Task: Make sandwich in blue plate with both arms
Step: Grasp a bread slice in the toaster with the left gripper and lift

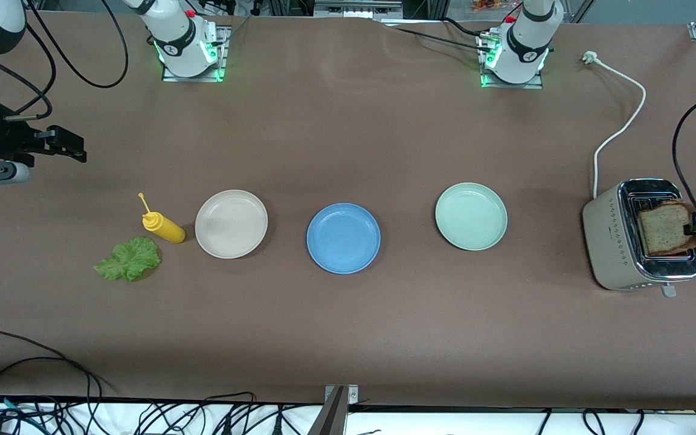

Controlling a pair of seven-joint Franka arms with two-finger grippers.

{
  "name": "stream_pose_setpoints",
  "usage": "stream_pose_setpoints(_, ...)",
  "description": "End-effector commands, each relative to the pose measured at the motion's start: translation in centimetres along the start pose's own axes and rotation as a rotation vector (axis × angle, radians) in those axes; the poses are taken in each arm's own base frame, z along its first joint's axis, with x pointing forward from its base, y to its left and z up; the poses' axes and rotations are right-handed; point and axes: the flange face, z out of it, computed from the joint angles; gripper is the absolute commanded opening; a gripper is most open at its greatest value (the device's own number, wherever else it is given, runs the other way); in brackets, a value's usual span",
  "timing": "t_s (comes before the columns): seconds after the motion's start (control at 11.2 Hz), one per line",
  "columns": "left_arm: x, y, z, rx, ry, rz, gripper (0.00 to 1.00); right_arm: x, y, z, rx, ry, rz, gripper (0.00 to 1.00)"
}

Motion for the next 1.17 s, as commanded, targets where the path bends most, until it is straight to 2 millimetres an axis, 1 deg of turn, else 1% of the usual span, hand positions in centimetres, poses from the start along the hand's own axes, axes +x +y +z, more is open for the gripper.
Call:
stream_pose_setpoints(0.0, -0.9, 0.5, -3.3, 0.004, 0.034, 0.024, 0.00, -0.5, -0.2, -0.4, -0.001, -0.003, -0.004, 1.00)
stream_pose_setpoints(0.27, -1.8, 1.0, -5.0, -0.006, 0.036, 0.030, 0.00, -0.5, -0.1, -0.4, -0.002, -0.003, -0.004, 1.00)
stream_pose_setpoints(0.63, -3.3, 1.5, -8.2, -0.013, 0.069, 0.030, 0.00, -0.5, -0.2, -0.3, -0.001, -0.004, -0.004, 1.00)
stream_pose_setpoints(0.72, -3.5, 1.7, -8.5, -0.014, 0.073, 0.033, 0.00, -0.5, -0.2, -0.4, -0.001, -0.003, -0.004, 1.00)
stream_pose_setpoints(0.9, -3.3, 3.4, -8.3, -0.031, 0.037, 0.058, 0.00, -0.5, -0.1, -0.3, -0.002, -0.004, -0.004, 1.00)
stream_pose_setpoints(1.08, -2.8, 5.8, -8.1, -0.080, 0.026, 0.083, 0.00, -0.5, -0.1, -0.3, -0.002, -0.004, -0.004, 1.00)
